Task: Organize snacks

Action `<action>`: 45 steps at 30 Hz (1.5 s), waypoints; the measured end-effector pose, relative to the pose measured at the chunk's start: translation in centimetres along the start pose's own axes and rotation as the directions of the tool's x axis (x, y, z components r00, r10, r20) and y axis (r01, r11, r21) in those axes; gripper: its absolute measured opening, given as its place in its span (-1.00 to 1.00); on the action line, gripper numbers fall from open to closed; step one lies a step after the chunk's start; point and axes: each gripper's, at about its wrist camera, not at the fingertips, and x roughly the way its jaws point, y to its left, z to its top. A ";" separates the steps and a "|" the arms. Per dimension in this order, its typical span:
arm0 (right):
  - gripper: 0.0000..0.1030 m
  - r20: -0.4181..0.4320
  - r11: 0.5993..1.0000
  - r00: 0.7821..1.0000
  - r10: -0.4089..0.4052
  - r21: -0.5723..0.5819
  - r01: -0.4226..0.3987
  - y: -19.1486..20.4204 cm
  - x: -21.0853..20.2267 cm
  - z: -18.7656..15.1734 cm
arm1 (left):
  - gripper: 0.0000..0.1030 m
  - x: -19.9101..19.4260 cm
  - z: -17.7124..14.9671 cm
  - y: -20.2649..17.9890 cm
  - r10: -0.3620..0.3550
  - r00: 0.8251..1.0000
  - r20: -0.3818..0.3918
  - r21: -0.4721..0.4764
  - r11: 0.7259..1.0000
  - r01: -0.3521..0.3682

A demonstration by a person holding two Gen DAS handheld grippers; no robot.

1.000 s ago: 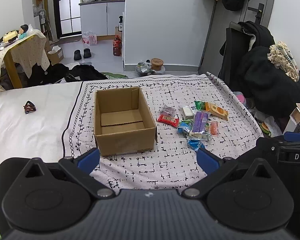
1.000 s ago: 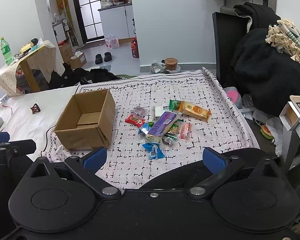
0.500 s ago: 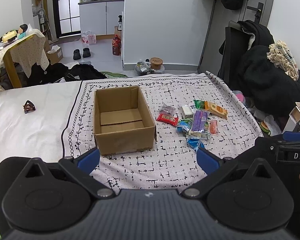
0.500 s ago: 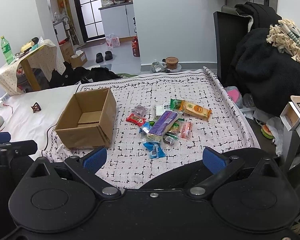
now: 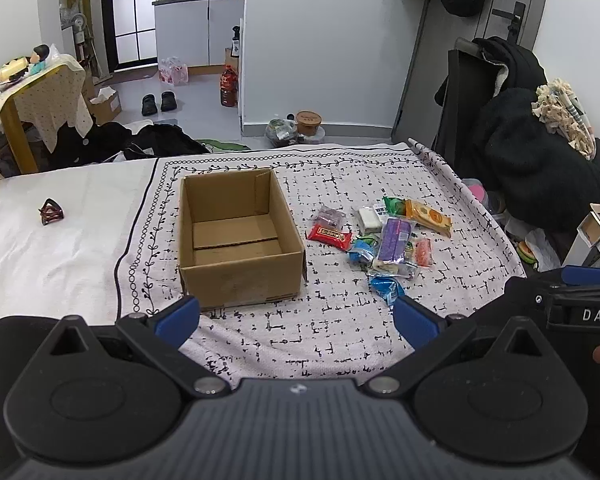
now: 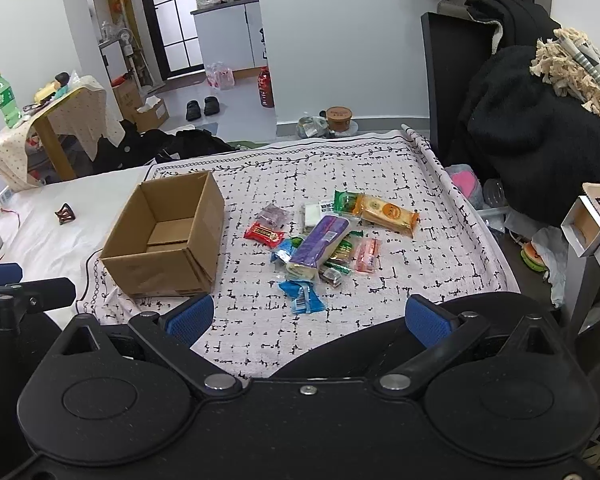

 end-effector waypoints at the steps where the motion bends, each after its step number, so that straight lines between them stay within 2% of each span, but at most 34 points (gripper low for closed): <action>1: 1.00 -0.004 1.000 1.000 -0.002 0.001 0.002 -0.2 0.2 0.1 | 0.99 0.2 0.1 0.0 -0.002 1.000 -0.002 0.000 1.000 0.002; 13: 1.00 -0.043 0.999 0.999 -0.011 0.032 0.012 -2.7 3.4 1.1 | 0.99 3.8 1.6 -1.8 -0.018 0.999 -0.036 -0.007 1.000 0.018; 20: 0.98 -0.078 0.997 0.997 0.017 0.079 -0.011 -4.3 6.2 1.9 | 0.98 6.6 2.8 -3.1 -0.043 0.997 -0.061 -0.019 0.999 0.041; 29: 0.57 -0.141 0.985 0.987 0.079 0.164 -0.056 -6.3 10.6 2.9 | 0.91 10.8 3.9 -4.7 -0.062 0.993 -0.099 -0.041 0.997 0.058; 35: 0.29 -0.176 0.966 0.976 0.128 0.244 -0.082 -7.7 13.4 3.0 | 0.74 13.4 4.9 -5.6 -0.061 0.991 -0.121 -0.058 0.997 0.054; 45: 0.05 -0.178 0.935 0.974 0.138 0.348 -0.068 -10.4 17.3 3.8 | 0.30 18.2 6.0 -7.8 -0.074 0.982 -0.173 -0.060 0.996 0.064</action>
